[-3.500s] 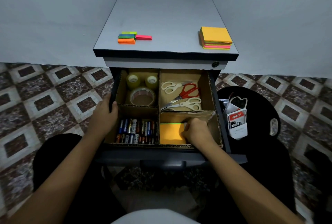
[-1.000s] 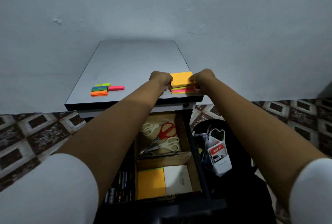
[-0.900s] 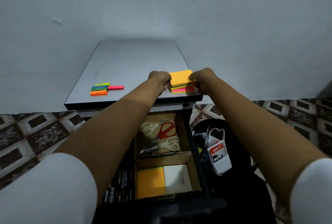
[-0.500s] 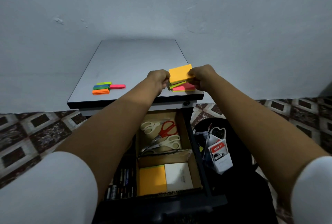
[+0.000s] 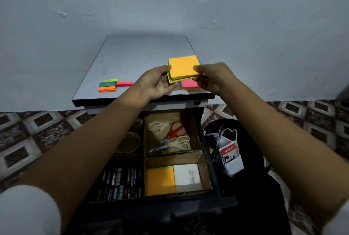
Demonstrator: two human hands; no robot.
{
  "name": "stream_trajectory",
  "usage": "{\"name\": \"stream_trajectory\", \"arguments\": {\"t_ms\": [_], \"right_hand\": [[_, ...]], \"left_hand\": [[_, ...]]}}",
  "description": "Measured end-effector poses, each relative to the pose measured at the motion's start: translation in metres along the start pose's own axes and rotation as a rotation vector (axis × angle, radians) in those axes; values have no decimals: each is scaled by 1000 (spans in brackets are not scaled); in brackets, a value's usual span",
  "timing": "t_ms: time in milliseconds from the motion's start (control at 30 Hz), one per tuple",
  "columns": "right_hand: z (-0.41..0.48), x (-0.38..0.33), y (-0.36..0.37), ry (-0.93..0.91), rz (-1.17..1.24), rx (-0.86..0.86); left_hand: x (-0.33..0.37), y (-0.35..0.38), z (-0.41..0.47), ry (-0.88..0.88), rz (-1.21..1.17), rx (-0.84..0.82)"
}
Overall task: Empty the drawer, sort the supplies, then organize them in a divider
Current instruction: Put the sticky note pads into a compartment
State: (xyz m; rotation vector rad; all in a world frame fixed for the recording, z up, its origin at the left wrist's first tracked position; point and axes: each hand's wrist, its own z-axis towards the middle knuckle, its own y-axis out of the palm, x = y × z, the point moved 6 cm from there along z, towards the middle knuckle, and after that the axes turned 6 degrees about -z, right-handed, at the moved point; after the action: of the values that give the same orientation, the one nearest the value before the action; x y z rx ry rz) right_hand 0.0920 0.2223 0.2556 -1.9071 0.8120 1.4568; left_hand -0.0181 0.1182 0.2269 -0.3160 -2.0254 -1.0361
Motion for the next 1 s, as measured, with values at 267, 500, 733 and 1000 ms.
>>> {"name": "stream_trajectory", "arguments": {"t_ms": [267, 500, 733, 1000], "right_hand": [[-58, 61, 25, 32, -96, -178], [-95, 145, 49, 198, -46, -227], [-115, 189, 59, 367, 48, -207], [-119, 196, 48, 407, -52, -261]], "left_hand": [[-43, -63, -67, -29, 30, 49], [-97, -121, -111, -85, 80, 170], [-120, -146, -130, -115, 116, 203], [-123, -166, -137, -75, 172, 263]]}}
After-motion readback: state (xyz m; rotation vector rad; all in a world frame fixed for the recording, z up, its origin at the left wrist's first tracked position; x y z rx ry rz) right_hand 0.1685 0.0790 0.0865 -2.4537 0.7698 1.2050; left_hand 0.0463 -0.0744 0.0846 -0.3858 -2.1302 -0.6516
